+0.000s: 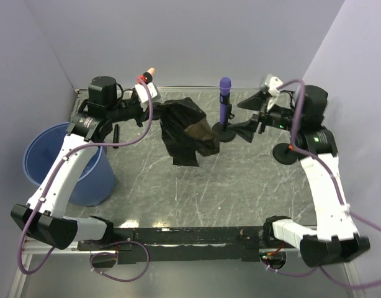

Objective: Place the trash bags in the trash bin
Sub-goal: Unfold the trash bag at the center of the board.

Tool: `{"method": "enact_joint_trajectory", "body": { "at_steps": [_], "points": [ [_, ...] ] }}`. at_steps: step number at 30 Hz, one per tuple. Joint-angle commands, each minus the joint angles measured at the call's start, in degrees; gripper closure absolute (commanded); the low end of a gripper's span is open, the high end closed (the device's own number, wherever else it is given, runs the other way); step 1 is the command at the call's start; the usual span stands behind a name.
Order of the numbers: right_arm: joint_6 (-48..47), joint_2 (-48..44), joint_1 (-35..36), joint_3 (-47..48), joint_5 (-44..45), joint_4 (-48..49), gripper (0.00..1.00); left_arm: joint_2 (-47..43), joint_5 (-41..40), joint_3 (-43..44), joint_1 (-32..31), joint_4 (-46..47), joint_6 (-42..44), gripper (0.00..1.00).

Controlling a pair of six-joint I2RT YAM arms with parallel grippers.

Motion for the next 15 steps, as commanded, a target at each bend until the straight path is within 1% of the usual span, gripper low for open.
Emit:
{"method": "enact_joint_trajectory", "body": {
  "at_steps": [1, 3, 5, 7, 9, 13, 15],
  "points": [
    [5.8, -6.3, -0.7, -1.0, -1.3, 5.1, 0.01, -0.8, 1.1, -1.8, -0.2, 3.9, -1.8, 0.99],
    [3.4, -6.3, -0.6, -3.9, -0.5, 5.0, 0.01, -1.1, 4.1, -1.4, -0.2, 4.8, -3.1, 1.0],
    [2.2, -4.4, -0.6, -6.6, -1.8, 6.1, 0.01, -0.7, 6.7, 0.3, -0.3, 3.1, -3.3, 0.99],
    [3.3, -1.7, -0.3, -8.8, -4.4, 10.2, 0.01, -0.5, 8.5, 1.4, -0.3, 1.8, -3.3, 0.99],
    [5.1, 1.5, 0.8, -10.7, -4.7, 15.4, 0.01, -1.3, 9.5, 1.6, -0.3, 2.2, -4.1, 0.99],
    [3.9, 7.5, 3.8, -9.7, -5.1, 20.6, 0.01, -2.3, 11.0, 2.2, -0.3, 2.3, -6.0, 0.99],
    [2.2, 10.4, 5.2, -7.9, -5.5, 21.0, 0.01, -2.5, 11.2, 2.8, -0.4, 2.4, -6.7, 0.99]
  ]
}}
